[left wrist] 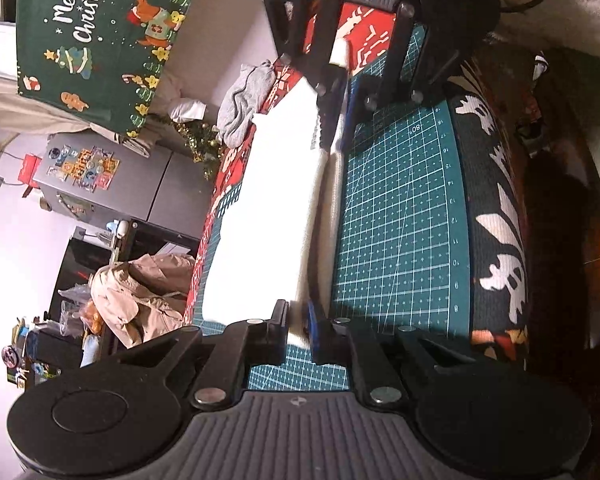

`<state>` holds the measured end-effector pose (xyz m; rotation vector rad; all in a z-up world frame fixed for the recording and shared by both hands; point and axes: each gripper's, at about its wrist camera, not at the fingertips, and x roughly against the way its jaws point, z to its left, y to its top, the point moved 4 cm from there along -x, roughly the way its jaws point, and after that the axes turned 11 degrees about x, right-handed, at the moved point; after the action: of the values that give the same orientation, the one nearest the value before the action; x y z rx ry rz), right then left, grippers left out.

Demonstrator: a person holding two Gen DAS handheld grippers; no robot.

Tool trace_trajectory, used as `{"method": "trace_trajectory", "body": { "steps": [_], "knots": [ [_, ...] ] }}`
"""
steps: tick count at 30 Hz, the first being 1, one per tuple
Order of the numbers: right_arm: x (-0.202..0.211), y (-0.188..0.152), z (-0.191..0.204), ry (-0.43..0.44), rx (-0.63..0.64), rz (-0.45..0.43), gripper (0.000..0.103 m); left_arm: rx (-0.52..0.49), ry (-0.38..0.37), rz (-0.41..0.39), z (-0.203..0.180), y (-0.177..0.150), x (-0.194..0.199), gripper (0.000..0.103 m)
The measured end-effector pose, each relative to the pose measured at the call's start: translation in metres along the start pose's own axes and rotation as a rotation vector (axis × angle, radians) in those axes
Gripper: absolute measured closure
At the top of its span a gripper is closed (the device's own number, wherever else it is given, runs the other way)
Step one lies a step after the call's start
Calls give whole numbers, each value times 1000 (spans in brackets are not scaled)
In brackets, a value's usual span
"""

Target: Fold clothes

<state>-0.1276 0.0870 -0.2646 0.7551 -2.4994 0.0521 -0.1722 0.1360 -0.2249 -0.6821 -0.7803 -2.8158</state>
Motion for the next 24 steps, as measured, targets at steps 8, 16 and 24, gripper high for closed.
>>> {"method": "trace_trajectory", "body": {
  "steps": [8, 16, 24],
  "knots": [
    [31, -13, -35, 25, -291, -24, 99, 199, 11, -5, 35, 1, 15, 93],
    [2, -26, -90, 200, -782, -32, 101, 621, -94, 48, 69, 12, -22, 96],
    [9, -51, -85, 271, -1040, 1, 101, 895, -200, 96, 79, 17, -50, 96]
  ]
}}
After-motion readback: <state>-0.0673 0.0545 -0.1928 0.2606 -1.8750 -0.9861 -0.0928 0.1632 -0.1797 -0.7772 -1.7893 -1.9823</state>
